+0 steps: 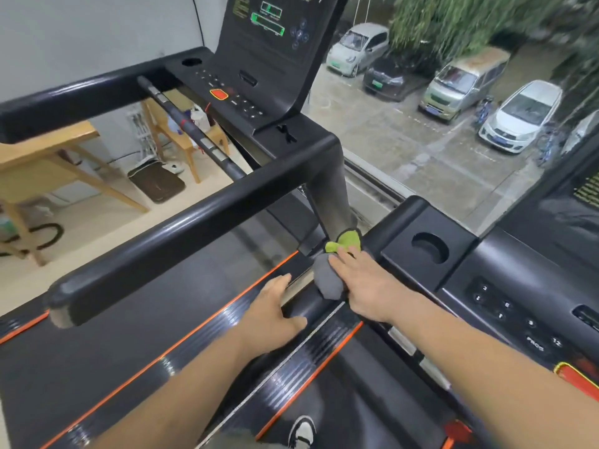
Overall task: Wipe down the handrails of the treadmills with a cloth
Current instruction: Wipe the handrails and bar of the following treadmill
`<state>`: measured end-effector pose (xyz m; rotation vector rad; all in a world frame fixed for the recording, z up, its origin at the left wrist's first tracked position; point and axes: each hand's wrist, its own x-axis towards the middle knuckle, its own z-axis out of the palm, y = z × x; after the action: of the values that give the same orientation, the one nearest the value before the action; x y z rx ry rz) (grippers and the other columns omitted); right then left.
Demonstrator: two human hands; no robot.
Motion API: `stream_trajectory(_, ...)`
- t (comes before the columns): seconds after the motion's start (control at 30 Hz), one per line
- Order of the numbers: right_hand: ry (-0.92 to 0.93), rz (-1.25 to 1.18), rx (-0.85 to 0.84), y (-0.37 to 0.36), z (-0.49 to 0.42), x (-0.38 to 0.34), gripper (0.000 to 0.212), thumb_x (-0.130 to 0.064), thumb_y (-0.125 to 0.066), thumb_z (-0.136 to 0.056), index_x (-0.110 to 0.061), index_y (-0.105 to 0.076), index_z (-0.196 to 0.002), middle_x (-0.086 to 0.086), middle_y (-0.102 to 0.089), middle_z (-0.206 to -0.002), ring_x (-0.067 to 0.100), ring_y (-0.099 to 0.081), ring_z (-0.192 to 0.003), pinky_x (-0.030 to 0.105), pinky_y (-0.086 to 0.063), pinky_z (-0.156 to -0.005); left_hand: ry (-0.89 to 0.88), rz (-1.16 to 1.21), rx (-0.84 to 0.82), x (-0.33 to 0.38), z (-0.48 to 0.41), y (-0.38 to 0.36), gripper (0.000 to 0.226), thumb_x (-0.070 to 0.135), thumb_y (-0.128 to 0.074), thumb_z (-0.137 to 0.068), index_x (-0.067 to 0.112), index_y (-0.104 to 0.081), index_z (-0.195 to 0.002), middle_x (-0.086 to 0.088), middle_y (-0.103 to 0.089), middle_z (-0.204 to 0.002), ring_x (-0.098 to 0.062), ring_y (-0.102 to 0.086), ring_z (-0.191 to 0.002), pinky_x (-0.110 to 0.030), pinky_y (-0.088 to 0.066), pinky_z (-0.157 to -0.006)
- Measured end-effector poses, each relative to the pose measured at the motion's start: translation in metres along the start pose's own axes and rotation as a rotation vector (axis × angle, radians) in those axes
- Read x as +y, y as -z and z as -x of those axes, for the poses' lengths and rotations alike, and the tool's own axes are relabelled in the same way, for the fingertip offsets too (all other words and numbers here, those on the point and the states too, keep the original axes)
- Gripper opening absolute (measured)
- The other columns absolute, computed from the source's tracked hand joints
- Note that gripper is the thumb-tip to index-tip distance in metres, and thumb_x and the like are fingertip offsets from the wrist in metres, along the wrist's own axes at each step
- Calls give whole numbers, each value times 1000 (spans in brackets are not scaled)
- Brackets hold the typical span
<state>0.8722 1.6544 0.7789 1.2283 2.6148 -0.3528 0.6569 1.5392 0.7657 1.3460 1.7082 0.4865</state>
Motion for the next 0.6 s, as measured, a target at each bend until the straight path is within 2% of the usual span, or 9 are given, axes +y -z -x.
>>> stream_trajectory(0.07,-39,-25,-42,-12,3,-18,88,-40,-34,-85,-9,-9,-164,19,4,-170,41,8,-155,49,-1,-126,-8,-19,32,-5,-10,-5,89,42,-71,-77,25,-36,-157,9,-38,-159,-10,-33,-148,-37,-31,-123)
stream_trajectory(0.13,-9,-32,-32,-21,11,-29,92,-56,-19,-84,-14,-6,-164,16,11,-170,38,17,-154,50,5,-126,-11,-18,13,-27,-27,-13,84,44,-66,-70,30,-44,-149,7,-48,-152,-12,-43,-143,-45,-39,-118)
stream_trajectory(0.17,26,-25,-25,-21,15,-27,93,-61,-11,-83,-17,-6,-165,12,11,-171,35,18,-155,48,5,-126,-16,-19,15,-23,-27,-11,84,42,-63,-68,30,-45,-149,6,-48,-153,-12,-43,-143,-44,-38,-119)
stream_trajectory(0.23,73,2,-19,-17,11,-7,90,-67,-4,-85,-25,-6,-165,4,5,-172,27,14,-157,44,5,-127,2,-29,46,-3,-16,-2,85,32,-63,-72,22,-41,-153,8,-39,-158,-10,-34,-147,-27,-28,-120)
stream_trajectory(0.3,36,1,5,-11,-1,18,79,-64,-11,-95,-26,-11,-164,-1,-7,-171,22,2,-157,41,-1,-127,53,-36,56,1,-13,1,79,15,-65,-83,18,-36,-156,7,-33,-159,-10,-29,-149,-15,-21,-113)
stream_trajectory(0.4,-141,26,101,-6,-20,29,86,-63,-1,-90,-18,-31,-157,3,-30,-162,27,-20,-149,44,-20,-120,91,-65,72,-5,-10,5,73,10,-62,-87,17,-38,-156,3,-37,-161,-14,-33,-149,-21,-24,-117)
stream_trajectory(0.5,-281,-44,158,-14,-27,6,88,-59,2,-88,-15,-44,-148,8,-38,-156,32,-23,-146,50,-24,-118,122,-70,64,-15,-5,8,55,10,-56,-93,16,-52,-148,3,-52,-152,-15,-44,-143,-22,-29,-116)
stream_trajectory(0.6,-341,-109,211,-36,-16,-33,77,-56,-11,-96,-12,-49,-145,15,-39,-156,41,-20,-149,58,-24,-118,153,-44,111,-26,4,19,36,15,-54,-97,21,-68,-130,6,-67,-133,-14,-59,-128,-27,-39,-113)
